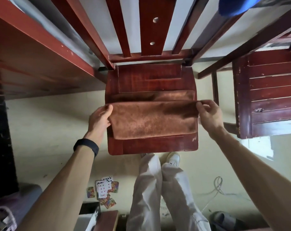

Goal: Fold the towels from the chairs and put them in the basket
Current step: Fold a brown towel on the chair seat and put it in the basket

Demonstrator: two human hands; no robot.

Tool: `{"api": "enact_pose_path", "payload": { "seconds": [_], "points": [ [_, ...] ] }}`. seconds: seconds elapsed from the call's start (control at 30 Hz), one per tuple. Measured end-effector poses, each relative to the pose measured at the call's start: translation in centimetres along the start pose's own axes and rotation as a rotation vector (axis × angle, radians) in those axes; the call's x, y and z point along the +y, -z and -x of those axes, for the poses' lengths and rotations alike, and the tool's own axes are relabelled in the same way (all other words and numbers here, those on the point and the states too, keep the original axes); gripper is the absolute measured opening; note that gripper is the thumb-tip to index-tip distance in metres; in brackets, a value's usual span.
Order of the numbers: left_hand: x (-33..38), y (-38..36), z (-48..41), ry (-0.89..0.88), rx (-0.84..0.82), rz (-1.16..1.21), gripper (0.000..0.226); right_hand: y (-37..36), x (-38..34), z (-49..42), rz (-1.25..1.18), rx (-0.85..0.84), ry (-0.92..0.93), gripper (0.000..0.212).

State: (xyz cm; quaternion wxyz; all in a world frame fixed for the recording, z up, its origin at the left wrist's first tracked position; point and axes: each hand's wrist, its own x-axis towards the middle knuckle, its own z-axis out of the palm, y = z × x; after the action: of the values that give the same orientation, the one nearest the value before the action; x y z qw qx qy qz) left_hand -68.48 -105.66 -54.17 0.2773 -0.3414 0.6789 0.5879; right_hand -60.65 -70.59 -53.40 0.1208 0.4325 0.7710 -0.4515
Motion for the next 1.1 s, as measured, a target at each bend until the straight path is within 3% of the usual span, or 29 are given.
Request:
{"api": "enact_pose_path", "payload": {
  "seconds": [0.13,0.37,0.7,0.8,0.9,0.97,1.03,1.1],
  "points": [
    [-0.4,-1.0,-4.7,-0.107,0.114,-0.142,0.026,-2.4,-0.8,-3.4,0.033,0.099,0.013,0.029],
    [-0.9,-2.3,-7.3,-0.181,0.255,-0.473,0.031,-3.8,-1.0,-5.8,0.079,0.124,-0.008,0.029],
    [0.3,-3.6,-6.5,-0.24,0.361,-0.65,0.027,-4.4,-1.4,-6.2,0.204,0.185,-0.013,0.026],
    [-0.3,-4.0,-5.7,-0.358,0.438,-0.713,0.035,-5.0,-1.1,-5.9,0.08,0.287,0.018,0.033],
    [-2.2,-5.0,-3.9,-0.668,0.51,-0.937,0.051,-5.7,-0.3,-4.1,0.131,0.429,0.303,0.032],
    [-4.1,-6.4,-2.6,-0.798,0.374,-1.053,0.058,-7.1,0.4,-2.1,0.311,0.368,0.562,0.028],
    [-6.2,-7.5,-2.2,-0.768,0.254,-1.162,0.066,-8.9,1.0,-0.7,0.54,0.193,0.703,0.041],
    [-7.8,-7.8,-3.2,-0.645,0.255,-1.204,0.068,-10.1,1.9,-1.2,0.787,0.046,0.682,0.056]
  ]
}}
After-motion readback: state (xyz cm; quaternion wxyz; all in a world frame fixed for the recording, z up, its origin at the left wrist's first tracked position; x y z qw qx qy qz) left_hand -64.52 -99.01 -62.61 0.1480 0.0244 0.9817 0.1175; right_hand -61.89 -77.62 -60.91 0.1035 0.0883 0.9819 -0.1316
